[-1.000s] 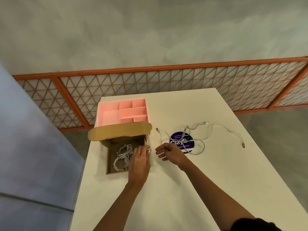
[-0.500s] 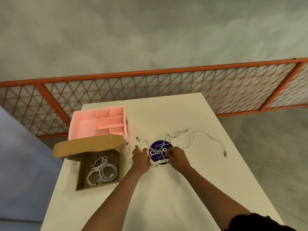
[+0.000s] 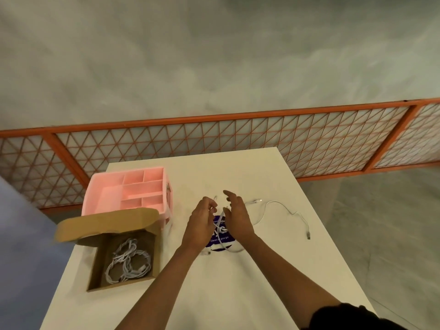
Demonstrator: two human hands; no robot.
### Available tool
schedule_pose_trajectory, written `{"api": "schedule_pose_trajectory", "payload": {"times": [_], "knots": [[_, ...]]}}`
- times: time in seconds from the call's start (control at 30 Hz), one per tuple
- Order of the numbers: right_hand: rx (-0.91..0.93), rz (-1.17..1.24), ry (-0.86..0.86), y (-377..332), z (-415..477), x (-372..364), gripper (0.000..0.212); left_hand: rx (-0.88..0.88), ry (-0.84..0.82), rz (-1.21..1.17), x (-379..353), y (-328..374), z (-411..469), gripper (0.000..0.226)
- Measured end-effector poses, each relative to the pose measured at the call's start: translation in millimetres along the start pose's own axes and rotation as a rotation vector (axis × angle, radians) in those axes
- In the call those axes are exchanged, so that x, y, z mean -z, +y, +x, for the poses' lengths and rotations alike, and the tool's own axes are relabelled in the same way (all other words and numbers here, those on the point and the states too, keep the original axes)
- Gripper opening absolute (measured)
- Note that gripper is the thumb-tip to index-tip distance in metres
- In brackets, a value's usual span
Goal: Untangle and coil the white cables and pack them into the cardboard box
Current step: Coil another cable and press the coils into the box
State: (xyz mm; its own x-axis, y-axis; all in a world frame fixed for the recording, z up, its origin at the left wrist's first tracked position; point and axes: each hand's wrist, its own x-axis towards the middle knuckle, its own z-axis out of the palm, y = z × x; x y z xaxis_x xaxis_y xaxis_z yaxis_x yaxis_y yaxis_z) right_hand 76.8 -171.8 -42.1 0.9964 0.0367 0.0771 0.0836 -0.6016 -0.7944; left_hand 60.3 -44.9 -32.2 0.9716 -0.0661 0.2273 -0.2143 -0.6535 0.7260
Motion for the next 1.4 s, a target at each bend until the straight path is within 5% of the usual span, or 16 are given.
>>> {"api": "schedule_pose_trajectory", "payload": {"times": [0.17,0.37,0.63,0.83,1.23,1.4], "knots": [[0.158,0.035,0.108,-19,8,20,0.020,-0.048,0.114,-0.126,18,26,-6,0.016],[0.191,0.188,0.099,-46,-8,52,0.015,-0.019,0.144,-0.304,43,46,-15,0.011],[0.136,0.401,-0.081,-86,-28,94,0.015,0.307,-0.088,-0.954,70,66,-38,0.034],[0.171,0.204,0.027,-88,-38,107,0.019,0.318,-0.239,-1.195,87,91,-50,0.036],[0.148,-0.323,-0.639,-102,-82,109,0.034,0.234,-0.044,-1.345,83,100,-46,0.030],[0.203,-0.407,-0.768,-124,-91,134,0.038,0.255,0.030,-1.067,73,93,-49,0.034]]}}
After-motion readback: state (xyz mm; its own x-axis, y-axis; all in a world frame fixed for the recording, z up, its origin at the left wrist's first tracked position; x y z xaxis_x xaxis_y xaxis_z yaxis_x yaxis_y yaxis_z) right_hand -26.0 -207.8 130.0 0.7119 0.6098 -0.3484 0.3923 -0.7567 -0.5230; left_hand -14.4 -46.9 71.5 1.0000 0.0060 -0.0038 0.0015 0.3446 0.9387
